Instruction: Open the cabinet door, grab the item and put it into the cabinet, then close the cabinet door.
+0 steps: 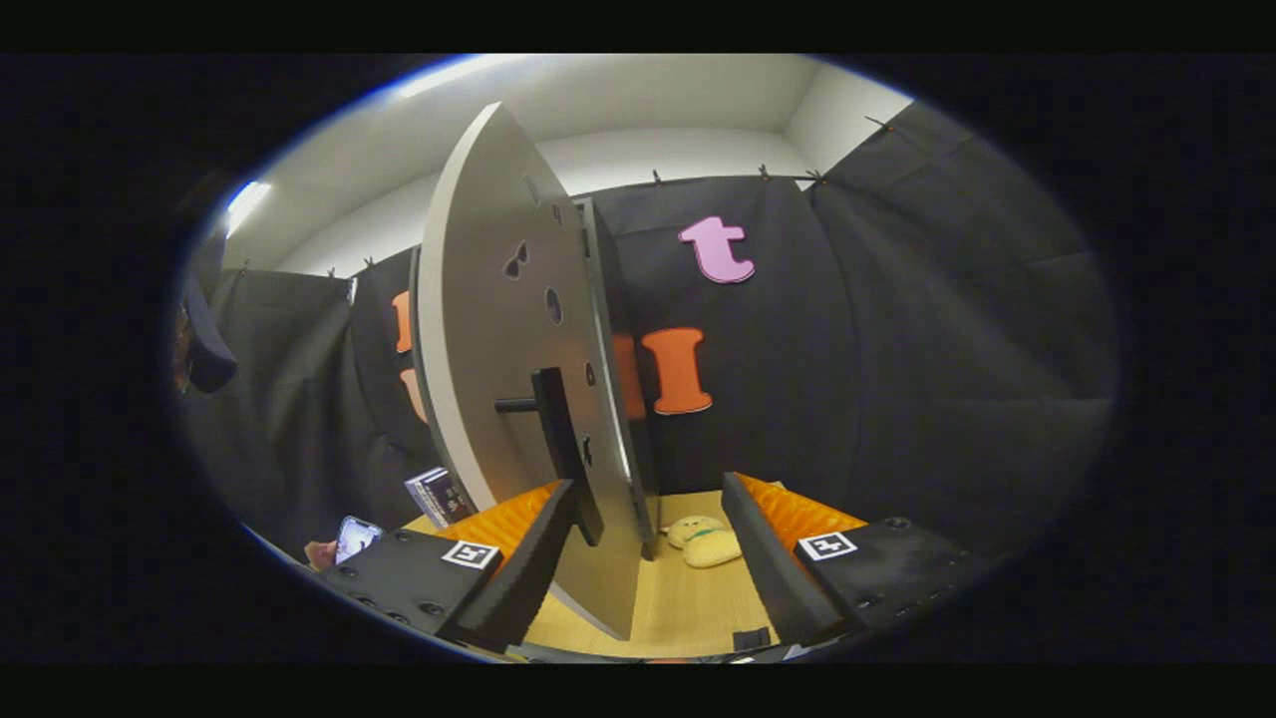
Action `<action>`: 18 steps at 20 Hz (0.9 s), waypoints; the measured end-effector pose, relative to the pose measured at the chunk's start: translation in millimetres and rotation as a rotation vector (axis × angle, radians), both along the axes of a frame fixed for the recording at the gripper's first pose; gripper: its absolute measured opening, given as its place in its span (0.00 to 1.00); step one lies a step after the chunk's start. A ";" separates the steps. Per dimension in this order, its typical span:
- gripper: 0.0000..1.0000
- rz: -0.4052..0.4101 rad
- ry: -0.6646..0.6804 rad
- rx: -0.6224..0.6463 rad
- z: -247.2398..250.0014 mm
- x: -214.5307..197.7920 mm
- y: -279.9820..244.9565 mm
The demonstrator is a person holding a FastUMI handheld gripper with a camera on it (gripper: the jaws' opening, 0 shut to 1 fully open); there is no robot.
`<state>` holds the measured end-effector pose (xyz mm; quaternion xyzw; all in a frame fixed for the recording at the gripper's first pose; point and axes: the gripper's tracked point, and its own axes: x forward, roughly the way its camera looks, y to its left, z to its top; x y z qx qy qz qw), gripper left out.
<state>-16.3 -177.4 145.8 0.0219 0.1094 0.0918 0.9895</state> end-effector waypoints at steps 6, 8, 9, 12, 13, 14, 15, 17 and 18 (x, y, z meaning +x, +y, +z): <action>0.94 0.051 -0.002 -0.026 -7.0 5.9 28.2; 0.93 0.041 -0.004 -0.057 -5.2 6.1 37.3; 0.93 0.040 0.000 -0.060 -4.9 3.7 43.6; 0.93 0.042 0.003 -0.047 -9.2 1.3 66.2; 0.93 0.045 0.003 -0.051 -10.5 1.6 74.6; 0.93 0.048 0.002 -0.060 -12.0 1.9 83.8; 0.93 0.050 0.002 -0.070 -12.5 2.8 93.6; 0.93 0.055 0.007 -0.084 -16.5 4.6 115.2; 0.93 0.062 0.009 -0.087 -18.8 6.2 126.7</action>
